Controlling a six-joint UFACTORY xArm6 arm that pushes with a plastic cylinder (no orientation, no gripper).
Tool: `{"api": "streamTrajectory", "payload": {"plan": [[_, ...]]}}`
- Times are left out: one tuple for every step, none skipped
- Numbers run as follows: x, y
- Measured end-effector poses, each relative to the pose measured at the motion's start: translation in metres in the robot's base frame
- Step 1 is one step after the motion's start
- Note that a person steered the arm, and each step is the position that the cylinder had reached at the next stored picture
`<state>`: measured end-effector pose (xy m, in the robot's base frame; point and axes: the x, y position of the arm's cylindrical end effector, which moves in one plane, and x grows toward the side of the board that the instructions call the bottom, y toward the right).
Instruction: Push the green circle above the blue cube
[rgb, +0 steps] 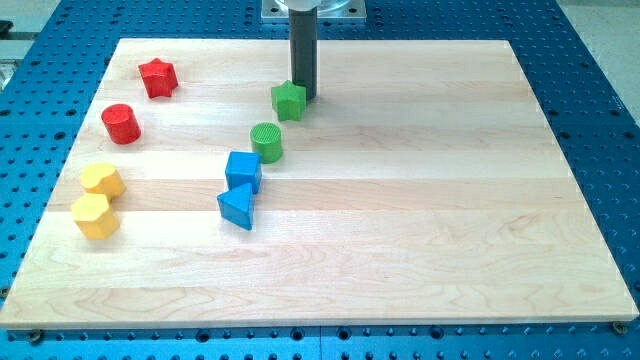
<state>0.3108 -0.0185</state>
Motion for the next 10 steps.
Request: {"api": "streamTrajectory", "payload": {"plan": [[0.017,0.006],[0.019,-0.015],[0.021,0.007],[0.089,0.082],[0.092,0.045],[0.092,0.025],[0.099,-0.001],[0.111,-0.004],[0.112,-0.031],[0.119,0.0]]}}
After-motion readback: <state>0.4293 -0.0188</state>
